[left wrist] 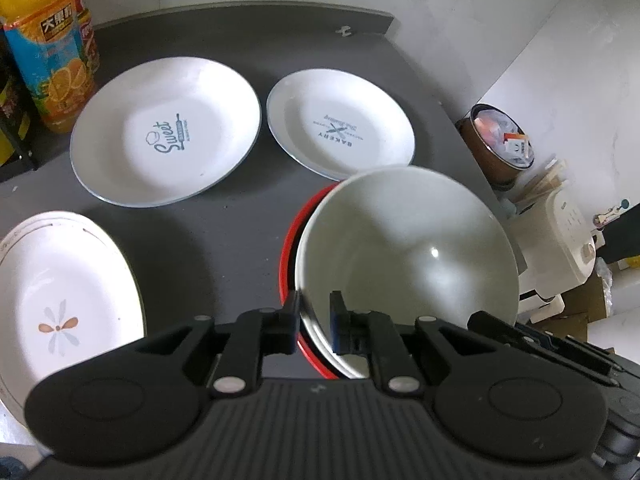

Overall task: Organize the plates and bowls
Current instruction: 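Open both grippers to release the bowl on the stack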

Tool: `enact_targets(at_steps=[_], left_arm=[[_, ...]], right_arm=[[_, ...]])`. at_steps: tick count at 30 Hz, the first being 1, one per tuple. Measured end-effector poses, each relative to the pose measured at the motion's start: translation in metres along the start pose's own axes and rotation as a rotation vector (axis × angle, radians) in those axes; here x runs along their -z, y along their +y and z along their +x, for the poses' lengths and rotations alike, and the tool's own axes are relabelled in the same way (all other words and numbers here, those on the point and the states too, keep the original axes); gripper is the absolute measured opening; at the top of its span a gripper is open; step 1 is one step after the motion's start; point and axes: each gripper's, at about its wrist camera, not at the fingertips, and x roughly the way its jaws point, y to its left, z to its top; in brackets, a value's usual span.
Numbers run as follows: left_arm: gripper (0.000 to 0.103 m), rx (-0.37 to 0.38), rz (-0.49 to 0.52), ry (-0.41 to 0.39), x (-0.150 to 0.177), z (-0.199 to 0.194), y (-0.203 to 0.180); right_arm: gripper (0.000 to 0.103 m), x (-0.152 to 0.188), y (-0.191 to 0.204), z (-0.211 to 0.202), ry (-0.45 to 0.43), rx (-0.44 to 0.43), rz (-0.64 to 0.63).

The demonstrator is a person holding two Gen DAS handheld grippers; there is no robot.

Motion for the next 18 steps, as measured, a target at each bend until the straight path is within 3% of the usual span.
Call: enact_targets(at_steps=[6, 12, 15, 18], left_arm=[[0.016, -0.038, -0.023, 0.01, 0.0, 0.002, -0.003], [0.038, -0.065, -0.082, -0.035, -0.005, -0.009, -0.003], [0.044, -0.091, -0.133, -0.061, -0.007, -0.015, -0.001], [0.045, -0.12, -0.189, -0.074, -0.011, -0.018, 0.002]], right_arm=[[0.028, -0.008, -0.008, -0.006, 0.035, -0.053, -0.022], [0.027, -0.024, -0.024, -0.014, 0.017, -0.107, -0.049], [0.012, -0.029, -0.028, -0.01, 0.014, -0.125, -0.107], [0.009, -0.034, -0.031, -0.004, 0.037, -0.166, -0.135]])
